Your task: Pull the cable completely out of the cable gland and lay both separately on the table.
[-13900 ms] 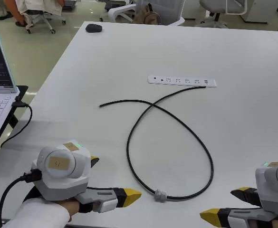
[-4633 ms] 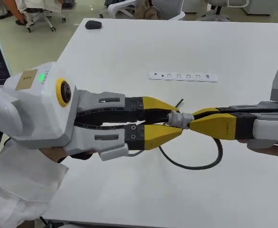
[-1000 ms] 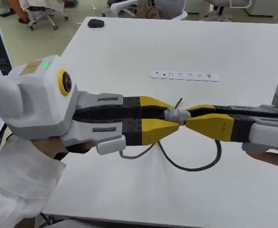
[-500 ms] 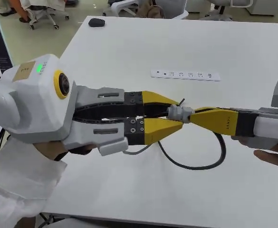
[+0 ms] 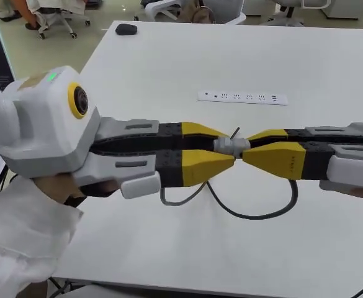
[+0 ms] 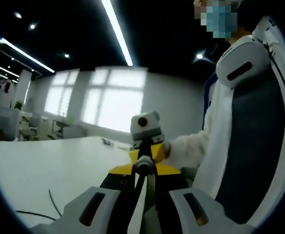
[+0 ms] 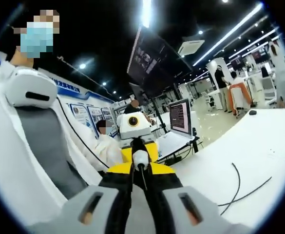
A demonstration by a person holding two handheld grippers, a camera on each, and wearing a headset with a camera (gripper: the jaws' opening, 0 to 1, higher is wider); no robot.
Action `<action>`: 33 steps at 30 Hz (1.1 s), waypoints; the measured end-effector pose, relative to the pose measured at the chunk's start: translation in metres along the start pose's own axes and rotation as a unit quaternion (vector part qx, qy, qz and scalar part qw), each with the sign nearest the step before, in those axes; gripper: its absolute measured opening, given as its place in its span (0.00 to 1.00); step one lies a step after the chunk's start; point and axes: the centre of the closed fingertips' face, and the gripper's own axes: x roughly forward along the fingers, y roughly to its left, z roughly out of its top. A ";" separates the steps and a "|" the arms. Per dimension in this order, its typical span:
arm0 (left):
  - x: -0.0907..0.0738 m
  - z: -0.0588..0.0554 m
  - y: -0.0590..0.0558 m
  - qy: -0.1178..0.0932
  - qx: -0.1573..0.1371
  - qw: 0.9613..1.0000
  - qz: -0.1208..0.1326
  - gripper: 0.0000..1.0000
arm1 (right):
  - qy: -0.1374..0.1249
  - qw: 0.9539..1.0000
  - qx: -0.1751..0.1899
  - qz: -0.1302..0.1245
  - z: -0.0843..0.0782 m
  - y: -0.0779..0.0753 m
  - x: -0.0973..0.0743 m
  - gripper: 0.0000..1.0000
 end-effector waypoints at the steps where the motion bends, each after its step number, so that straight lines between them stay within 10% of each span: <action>1: 0.000 -0.001 0.001 0.000 -0.006 1.000 0.001 0.15 | 0.004 1.000 -0.019 -0.003 -0.001 0.000 0.000 0.09; 11: -0.003 -0.013 0.005 0.007 -0.049 0.999 0.011 0.15 | 0.053 0.985 -0.162 -0.025 -0.013 -0.004 0.004 0.10; 33: 0.002 -0.008 0.009 -0.010 0.038 0.999 0.038 0.26 | -0.018 0.989 -0.139 -0.037 -0.009 -0.016 -0.010 0.02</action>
